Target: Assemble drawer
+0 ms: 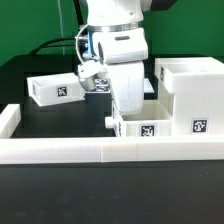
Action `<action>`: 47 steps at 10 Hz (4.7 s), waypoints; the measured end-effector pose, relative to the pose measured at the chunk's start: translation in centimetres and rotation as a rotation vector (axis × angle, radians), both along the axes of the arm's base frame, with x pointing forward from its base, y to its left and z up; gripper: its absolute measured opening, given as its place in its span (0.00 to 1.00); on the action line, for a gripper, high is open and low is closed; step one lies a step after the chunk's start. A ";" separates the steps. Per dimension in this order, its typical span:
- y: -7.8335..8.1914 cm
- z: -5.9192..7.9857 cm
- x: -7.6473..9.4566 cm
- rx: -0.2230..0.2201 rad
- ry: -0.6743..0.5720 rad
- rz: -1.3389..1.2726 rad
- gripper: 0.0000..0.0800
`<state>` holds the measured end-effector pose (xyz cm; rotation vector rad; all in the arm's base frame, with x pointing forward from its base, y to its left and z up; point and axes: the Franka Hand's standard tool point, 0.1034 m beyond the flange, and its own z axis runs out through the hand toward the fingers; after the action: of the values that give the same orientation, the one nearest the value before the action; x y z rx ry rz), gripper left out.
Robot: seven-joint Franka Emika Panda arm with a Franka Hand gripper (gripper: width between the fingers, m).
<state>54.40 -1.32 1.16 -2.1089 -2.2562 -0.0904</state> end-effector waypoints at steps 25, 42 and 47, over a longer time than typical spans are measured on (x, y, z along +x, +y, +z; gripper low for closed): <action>3.4 0.0 0.1 0.008 0.021 -0.090 0.17; -3.6 3.3 2.7 -0.002 0.009 -0.092 0.81; -4.0 1.2 3.0 0.119 0.027 -0.116 0.81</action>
Offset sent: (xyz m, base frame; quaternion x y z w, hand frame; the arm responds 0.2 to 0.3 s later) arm 0.0048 0.0096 0.0009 -0.0003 0.0092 0.0280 0.9996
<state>57.43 -5.28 2.31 -2.1630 -2.0580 -0.1947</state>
